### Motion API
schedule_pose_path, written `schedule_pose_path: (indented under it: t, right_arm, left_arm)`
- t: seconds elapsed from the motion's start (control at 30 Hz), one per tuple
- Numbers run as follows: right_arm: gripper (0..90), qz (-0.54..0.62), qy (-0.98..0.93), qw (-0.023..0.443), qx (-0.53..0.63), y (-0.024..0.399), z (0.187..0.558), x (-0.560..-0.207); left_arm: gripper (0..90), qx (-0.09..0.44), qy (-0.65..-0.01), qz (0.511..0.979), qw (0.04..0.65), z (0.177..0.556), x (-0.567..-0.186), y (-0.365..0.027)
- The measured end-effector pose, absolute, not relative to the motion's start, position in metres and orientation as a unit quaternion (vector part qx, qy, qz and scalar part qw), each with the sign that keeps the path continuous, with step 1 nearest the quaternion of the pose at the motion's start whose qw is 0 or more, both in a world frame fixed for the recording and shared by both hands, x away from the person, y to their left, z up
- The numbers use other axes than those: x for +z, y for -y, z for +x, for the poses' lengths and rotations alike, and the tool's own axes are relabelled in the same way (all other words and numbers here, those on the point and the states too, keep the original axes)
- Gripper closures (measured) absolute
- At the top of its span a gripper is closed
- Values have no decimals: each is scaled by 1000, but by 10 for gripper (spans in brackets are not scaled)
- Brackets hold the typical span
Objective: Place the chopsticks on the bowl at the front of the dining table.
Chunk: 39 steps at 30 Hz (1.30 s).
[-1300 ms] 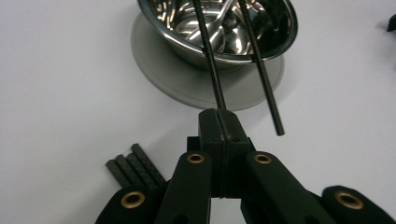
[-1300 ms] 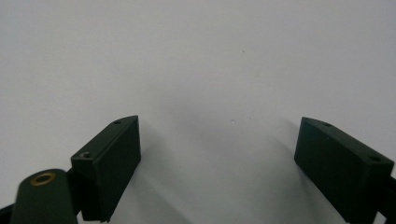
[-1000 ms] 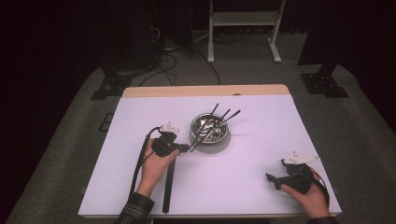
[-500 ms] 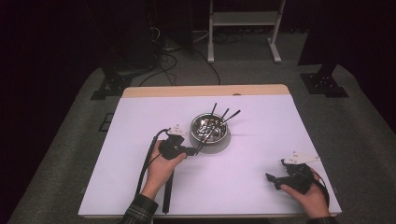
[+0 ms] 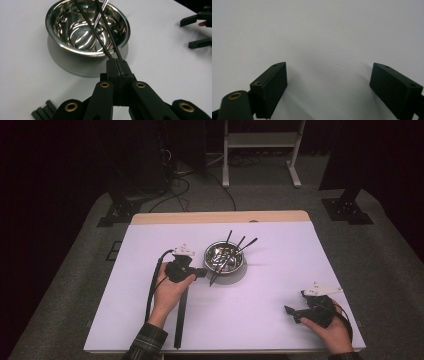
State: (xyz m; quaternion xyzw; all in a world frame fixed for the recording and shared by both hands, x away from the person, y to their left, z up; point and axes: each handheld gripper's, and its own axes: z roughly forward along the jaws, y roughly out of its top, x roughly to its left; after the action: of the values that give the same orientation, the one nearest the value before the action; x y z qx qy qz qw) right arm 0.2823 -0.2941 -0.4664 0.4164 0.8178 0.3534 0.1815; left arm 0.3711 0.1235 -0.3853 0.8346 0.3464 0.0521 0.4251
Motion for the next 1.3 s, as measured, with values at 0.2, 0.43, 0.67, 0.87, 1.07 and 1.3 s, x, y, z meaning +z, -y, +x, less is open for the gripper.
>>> schedule_pose_path:
  t: [0.2, 0.43, 0.67, 0.87, 1.07, 1.3]
  right_arm:
    - [126, 417, -818, 181, 353, 294, 282, -466]
    - [126, 417, -818, 181, 354, 294, 282, -466]
    - [126, 417, -818, 181, 354, 294, 282, -466]
    - [127, 416, -818, 181, 354, 294, 282, -466]
    - [126, 416, -818, 181, 354, 294, 282, -466]
    - [126, 416, -818, 182, 354, 294, 282, -466]
  left_arm:
    - [900, 45, -343, 831, 436, 387, -380, -111]
    - [900, 40, -339, 829, 443, 408, -379, -92]
    - [900, 41, -337, 830, 443, 424, -382, -76]
    - [900, 42, -335, 830, 443, 435, -384, -63]
    - [900, 38, -331, 834, 439, 445, -389, -44]
    - [900, 47, -324, 847, 420, 452, -395, -25]
